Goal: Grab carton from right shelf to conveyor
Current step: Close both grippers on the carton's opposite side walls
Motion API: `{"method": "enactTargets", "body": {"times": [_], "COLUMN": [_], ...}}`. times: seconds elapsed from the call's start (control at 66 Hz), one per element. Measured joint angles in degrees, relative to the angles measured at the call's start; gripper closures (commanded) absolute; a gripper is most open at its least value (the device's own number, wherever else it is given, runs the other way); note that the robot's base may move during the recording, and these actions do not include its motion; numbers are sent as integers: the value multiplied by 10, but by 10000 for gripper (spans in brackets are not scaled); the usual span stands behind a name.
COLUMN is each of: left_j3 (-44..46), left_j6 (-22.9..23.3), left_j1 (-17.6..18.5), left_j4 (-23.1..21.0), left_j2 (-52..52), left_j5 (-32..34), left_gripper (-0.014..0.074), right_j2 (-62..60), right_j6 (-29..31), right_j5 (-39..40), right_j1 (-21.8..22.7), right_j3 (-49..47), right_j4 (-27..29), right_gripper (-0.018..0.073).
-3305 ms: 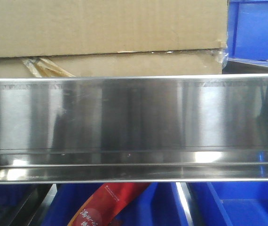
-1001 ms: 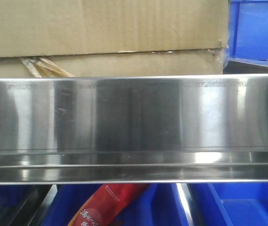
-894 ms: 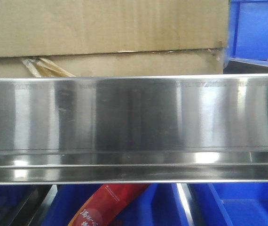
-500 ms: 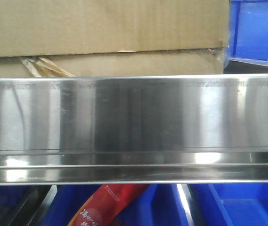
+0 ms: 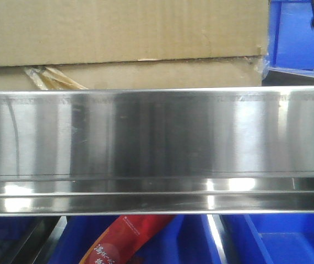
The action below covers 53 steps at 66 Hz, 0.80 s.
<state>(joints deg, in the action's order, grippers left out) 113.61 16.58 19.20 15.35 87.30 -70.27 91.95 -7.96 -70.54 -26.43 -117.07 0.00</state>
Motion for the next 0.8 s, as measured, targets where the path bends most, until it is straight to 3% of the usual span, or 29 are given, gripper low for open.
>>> {"method": "enactTargets", "body": {"times": [0.349,0.804], "left_j3": [-30,-34], "left_j6": [0,-12], "left_j1": [-61,-64], "left_j4": [-16,-39], "left_j2": [40,88], "left_j5": [-2,-2], "left_gripper": [69,69], "right_j2": [61,106], "right_j6": [-1,-1], "right_j5": [-1,-1], "right_j1": [0,0], "right_j3": [1,1], "right_j4": [0,0], "right_gripper": [-1,-1]}}
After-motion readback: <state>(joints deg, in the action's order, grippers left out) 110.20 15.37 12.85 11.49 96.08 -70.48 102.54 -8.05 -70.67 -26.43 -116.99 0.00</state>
